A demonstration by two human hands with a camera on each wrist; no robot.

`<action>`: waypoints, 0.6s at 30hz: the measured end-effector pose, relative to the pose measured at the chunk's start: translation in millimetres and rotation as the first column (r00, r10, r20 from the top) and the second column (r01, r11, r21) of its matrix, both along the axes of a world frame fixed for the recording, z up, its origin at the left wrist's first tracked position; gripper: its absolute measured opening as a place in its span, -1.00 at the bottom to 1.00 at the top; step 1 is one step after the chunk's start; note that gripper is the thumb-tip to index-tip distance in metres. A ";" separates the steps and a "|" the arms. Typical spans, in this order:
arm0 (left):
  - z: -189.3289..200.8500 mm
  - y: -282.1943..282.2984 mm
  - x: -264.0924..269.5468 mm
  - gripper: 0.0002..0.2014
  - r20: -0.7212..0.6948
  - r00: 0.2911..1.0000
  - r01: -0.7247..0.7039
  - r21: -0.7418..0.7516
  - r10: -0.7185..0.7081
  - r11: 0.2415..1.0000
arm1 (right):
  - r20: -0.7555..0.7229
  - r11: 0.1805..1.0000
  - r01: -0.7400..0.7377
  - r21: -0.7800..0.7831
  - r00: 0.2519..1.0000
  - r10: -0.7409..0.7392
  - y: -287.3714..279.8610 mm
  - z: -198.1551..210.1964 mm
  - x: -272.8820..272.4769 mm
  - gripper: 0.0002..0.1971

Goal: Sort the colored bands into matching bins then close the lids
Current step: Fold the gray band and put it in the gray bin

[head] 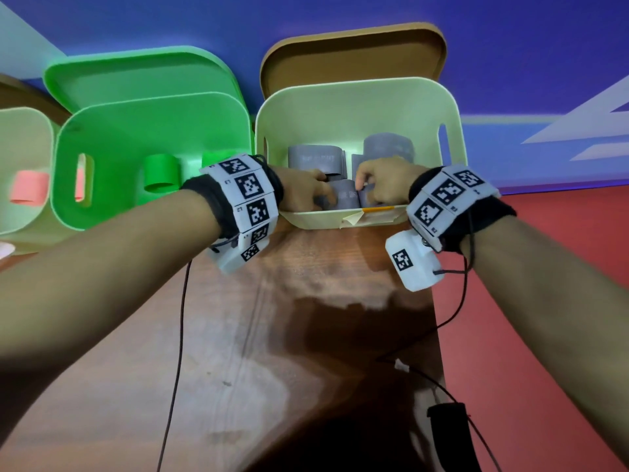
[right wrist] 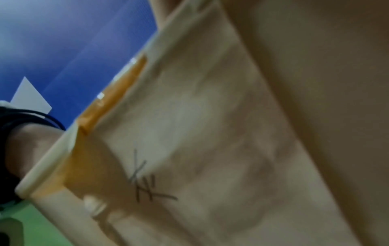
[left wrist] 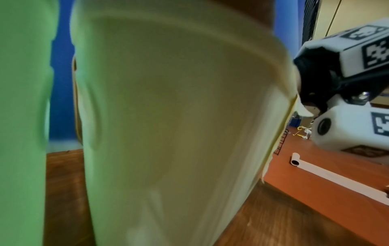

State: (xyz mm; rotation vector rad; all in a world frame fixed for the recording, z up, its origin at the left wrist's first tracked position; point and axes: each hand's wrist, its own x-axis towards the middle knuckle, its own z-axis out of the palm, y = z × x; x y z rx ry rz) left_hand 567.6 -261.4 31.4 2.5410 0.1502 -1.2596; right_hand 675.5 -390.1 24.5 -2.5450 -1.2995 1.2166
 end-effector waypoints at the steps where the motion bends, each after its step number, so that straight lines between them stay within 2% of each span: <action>1: -1.2 0.2 0.0 -0.54 -0.002 1.000 0.001 -0.007 -0.001 1.000 | 0.029 1.000 0.015 -0.013 0.999 -0.014 1.1 0.2 0.6 -0.66; 4: -1.6 0.3 0.8 -0.55 0.013 1.000 -0.016 -0.050 0.016 0.999 | 0.104 0.998 0.034 -0.055 0.994 -0.028 6.7 -4.2 2.4 -0.71; 7: 2.1 -0.9 -0.2 -0.61 0.064 0.998 -0.023 -0.011 0.023 1.000 | 0.195 0.996 0.056 -0.063 0.980 -0.042 8.1 -8.1 3.3 -0.76; 11: 5.0 -4.0 -1.5 -0.72 0.103 0.995 -0.019 0.048 0.014 0.999 | 0.196 0.990 0.143 -0.003 0.970 -0.140 9.0 -8.0 6.2 -0.75; 16: 6.1 -6.0 -2.9 -0.76 0.142 0.990 -0.014 0.110 -0.002 0.994 | 0.129 0.992 0.125 -0.024 0.984 -0.121 9.7 -8.2 3.3 -0.69; 18: 7.5 -5.4 -2.9 -0.74 0.164 0.987 -0.022 0.112 0.004 0.993 | 0.058 0.990 0.107 -0.096 0.993 -0.102 10.9 -5.6 3.3 -0.64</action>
